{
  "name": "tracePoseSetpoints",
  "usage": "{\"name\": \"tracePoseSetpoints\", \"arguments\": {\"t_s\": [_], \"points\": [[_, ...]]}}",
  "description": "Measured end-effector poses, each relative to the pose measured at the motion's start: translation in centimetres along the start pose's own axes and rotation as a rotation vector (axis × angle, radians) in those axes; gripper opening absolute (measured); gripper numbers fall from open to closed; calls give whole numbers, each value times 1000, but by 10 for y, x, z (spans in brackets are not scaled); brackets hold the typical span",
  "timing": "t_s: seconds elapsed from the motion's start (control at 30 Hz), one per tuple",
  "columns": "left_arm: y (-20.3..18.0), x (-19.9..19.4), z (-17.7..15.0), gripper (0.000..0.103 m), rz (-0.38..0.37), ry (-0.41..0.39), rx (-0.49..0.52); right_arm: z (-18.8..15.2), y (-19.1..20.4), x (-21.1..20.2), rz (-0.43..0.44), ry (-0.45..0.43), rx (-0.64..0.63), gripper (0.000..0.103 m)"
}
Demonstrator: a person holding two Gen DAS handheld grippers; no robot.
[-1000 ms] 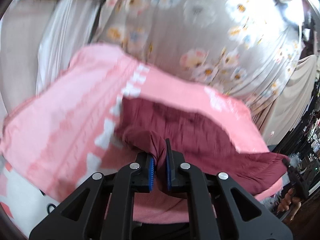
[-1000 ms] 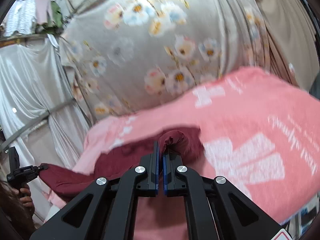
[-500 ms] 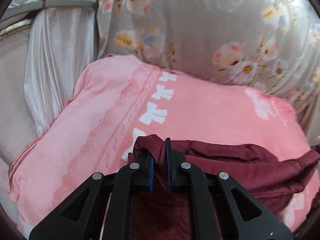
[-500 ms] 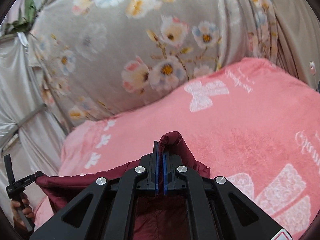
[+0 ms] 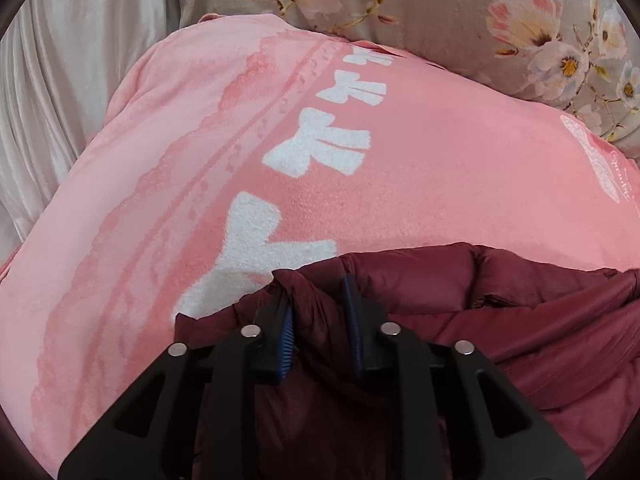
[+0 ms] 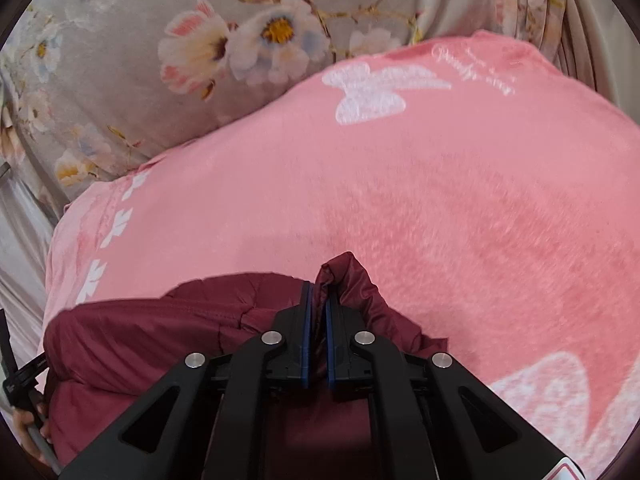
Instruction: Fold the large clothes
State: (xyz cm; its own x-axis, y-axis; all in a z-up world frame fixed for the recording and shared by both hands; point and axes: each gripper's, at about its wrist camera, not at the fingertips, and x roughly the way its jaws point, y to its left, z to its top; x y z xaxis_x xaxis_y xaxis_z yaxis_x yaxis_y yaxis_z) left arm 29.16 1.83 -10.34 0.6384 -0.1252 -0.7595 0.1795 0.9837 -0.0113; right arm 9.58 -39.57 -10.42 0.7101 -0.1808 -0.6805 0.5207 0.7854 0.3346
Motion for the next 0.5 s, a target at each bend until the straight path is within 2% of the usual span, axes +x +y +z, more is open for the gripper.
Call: {"name": "tracePoseSetpoints", "arguments": {"t_s": [0.13,0.2,0.23,0.27,0.3,0.33,0.37,0.43,0.5], "points": [[7,3,-2,30,-35,-28,-49,0,-12,3,73,-1,63,8],[16,-2,1,36,-61,-30,-87,5,-18,-8,113,-6,94,16],[23,-9,3,48,-58,-38,-104,8,-21,-18,136,-22,114,25],[30,-20,5,77,-18,-62,-122,11,-26,-31,152,-48,134,39],[39,-35,6,88,35,-112,-143,15,-33,-50,162,-98,157,45],[49,-53,8,95,60,-182,-158,19,-39,-69,170,-146,172,49],[58,-70,11,95,61,-229,-154,22,-43,-87,167,-184,177,49],[66,-91,19,93,66,-236,-140,26,-39,-115,133,-229,145,48],[62,-112,26,89,25,-238,-123,26,-19,-132,109,-259,69,41]]}}
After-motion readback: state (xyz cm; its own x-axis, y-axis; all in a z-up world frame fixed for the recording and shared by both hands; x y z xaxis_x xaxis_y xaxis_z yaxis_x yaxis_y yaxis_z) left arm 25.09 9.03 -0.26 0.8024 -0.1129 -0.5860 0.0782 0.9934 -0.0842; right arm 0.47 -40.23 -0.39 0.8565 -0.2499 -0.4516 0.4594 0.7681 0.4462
